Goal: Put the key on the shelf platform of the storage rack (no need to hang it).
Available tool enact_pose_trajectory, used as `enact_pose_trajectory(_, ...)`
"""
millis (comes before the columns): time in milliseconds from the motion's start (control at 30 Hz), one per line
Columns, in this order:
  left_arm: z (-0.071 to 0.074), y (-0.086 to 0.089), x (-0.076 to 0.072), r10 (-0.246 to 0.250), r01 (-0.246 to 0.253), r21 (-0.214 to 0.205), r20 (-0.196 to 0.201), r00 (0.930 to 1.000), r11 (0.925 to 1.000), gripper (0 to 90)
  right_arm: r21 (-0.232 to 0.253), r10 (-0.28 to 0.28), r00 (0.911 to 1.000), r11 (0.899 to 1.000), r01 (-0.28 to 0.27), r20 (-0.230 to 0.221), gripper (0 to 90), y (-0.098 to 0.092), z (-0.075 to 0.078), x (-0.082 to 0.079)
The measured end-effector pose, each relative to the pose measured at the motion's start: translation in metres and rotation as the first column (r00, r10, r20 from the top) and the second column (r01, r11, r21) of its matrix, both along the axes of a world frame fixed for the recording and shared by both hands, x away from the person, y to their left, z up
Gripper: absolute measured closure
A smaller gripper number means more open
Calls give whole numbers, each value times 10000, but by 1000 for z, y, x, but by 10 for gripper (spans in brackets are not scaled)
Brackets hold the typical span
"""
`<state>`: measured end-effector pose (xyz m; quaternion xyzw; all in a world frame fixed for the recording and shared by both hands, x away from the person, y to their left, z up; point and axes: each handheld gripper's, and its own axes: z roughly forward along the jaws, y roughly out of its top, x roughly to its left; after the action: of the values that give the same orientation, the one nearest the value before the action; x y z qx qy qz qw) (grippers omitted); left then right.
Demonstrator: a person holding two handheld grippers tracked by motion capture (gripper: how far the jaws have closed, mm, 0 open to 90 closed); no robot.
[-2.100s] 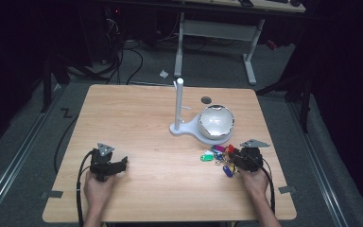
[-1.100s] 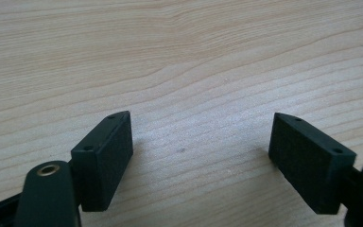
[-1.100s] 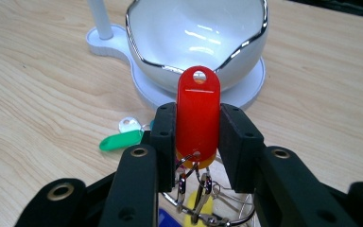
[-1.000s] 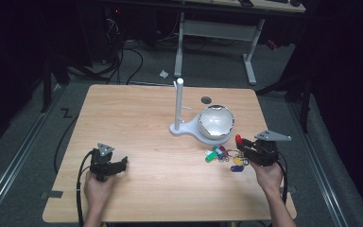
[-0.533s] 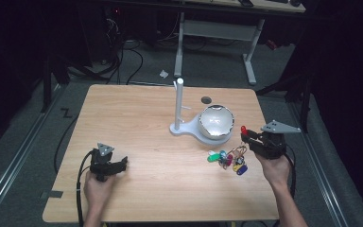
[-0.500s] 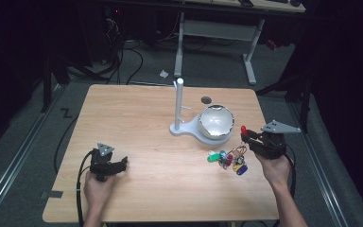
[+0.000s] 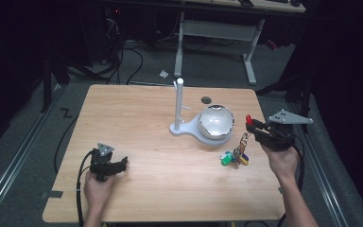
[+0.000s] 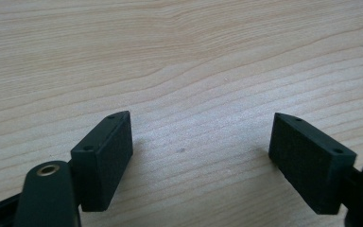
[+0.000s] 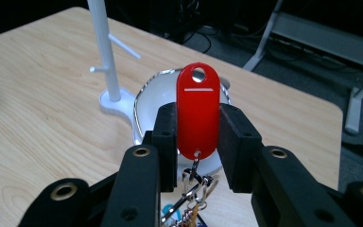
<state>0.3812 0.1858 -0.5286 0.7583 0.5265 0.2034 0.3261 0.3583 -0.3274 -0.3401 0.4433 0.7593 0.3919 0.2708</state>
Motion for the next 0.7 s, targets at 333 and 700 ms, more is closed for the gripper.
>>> enact_pose_trajectory(333,0,0,0,1,-1,5,3,10000,10000,227,76,174,9985,9998,-178,521,707,1,35,2)
enact_pose_trajectory(700,0,0,0,2,-2,5,4,10000,10000,227,54,553,9939,9984,-560,951,707,12,69,10)
